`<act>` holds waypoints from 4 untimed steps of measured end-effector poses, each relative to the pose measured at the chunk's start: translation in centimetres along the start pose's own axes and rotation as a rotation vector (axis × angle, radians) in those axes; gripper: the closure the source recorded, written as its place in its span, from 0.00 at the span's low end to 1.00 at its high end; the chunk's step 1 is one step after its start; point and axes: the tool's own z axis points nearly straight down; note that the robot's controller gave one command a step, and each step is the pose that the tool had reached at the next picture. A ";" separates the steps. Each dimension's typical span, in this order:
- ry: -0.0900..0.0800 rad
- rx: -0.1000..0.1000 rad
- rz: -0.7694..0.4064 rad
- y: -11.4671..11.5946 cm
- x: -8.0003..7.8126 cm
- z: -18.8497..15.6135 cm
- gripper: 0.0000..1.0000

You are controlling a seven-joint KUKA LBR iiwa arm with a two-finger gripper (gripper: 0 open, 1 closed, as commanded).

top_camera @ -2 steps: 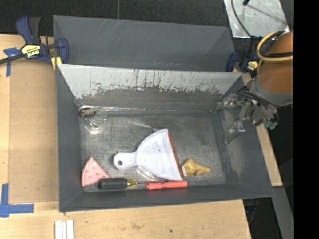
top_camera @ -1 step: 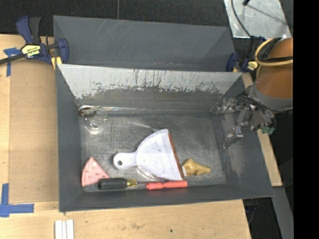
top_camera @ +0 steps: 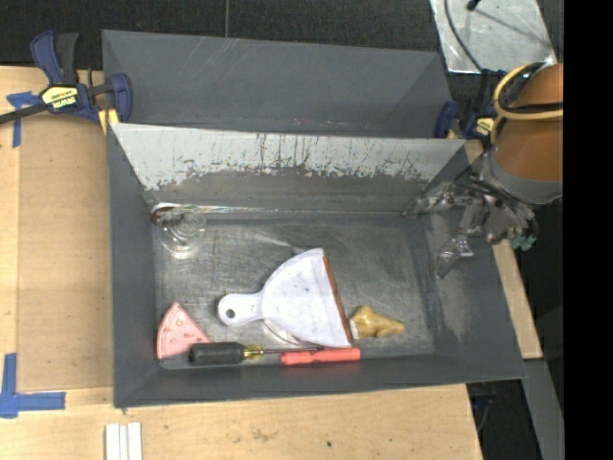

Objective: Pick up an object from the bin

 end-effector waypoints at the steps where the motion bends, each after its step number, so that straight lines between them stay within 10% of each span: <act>1: 0.010 -0.003 -0.046 3.8 4.9 -2.5 0.00; 2: 0.005 -0.004 -0.013 5.9 7.7 -4.0 0.00; 4: 0.003 0.001 0.011 8.5 7.8 3.9 0.00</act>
Offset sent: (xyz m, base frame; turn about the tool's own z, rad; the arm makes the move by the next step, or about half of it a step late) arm -0.0469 0.0192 0.0216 0.1237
